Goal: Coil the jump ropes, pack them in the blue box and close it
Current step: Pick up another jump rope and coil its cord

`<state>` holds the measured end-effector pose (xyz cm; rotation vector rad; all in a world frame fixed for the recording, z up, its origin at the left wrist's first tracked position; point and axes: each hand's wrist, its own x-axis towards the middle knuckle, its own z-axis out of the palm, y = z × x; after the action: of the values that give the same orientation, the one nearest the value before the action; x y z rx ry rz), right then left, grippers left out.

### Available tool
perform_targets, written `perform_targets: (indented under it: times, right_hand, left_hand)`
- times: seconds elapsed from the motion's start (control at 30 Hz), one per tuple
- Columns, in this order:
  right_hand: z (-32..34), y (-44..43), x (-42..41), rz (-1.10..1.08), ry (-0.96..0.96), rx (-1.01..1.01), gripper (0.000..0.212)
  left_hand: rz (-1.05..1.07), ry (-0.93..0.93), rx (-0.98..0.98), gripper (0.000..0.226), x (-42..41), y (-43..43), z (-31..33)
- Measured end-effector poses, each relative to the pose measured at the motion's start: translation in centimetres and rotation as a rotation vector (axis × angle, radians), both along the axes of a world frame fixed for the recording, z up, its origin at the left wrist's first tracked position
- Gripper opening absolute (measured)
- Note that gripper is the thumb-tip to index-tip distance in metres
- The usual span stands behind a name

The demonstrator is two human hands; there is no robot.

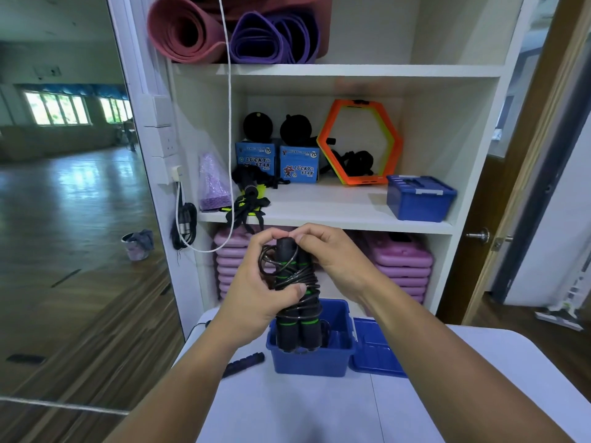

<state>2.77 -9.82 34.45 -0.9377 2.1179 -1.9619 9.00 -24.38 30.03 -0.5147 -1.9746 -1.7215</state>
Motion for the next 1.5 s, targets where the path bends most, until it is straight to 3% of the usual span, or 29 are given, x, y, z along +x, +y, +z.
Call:
perform_targets:
  times: [0.33, 0.53, 0.63, 0.87, 1.0, 1.13, 1.3, 1.5]
  right_hand:
    - [0.4, 0.1, 0.6, 0.09, 0.049, 0.105, 0.021]
    - [-1.2, -0.3, 0.2, -0.016, 0.217, 0.156, 0.022]
    - [-2.1, -0.9, 0.0, -0.067, 0.216, 0.064, 0.024]
    - [-3.1, -2.0, 0.3, -0.164, -0.046, -0.123, 0.02]
    - [-5.0, -2.3, 0.7, -0.071, -0.218, -0.149, 0.019]
    - [-6.9, -2.8, 1.3, -0.013, -0.317, -0.179, 0.036]
    - [-8.6, -3.2, 1.3, -0.062, -0.377, -0.25, 0.055]
    - [-11.0, -4.6, 1.1, -0.111, -0.393, -0.245, 0.049]
  left_hand:
    - [-0.016, 0.007, 0.149, 0.065, 0.5, 0.8, -0.2]
    - [-0.046, -0.016, 0.143, 0.065, 0.5, 0.1, -0.4]
    - [-0.059, -0.026, 0.108, 0.067, 0.1, -0.7, 0.4]
    - [-0.073, -0.077, 0.103, 0.075, -1.4, -3.4, 0.8]
    - [-0.15, -0.164, 0.179, 0.081, -2.3, -4.9, 0.4]
    - [-0.163, -0.231, 0.269, 0.081, -3.2, -5.6, -0.6]
    - [-0.103, -0.352, 0.355, 0.073, -4.5, -6.4, -3.0]
    - [-0.105, -0.494, 0.29, 0.042, -6.1, -7.1, -5.1]
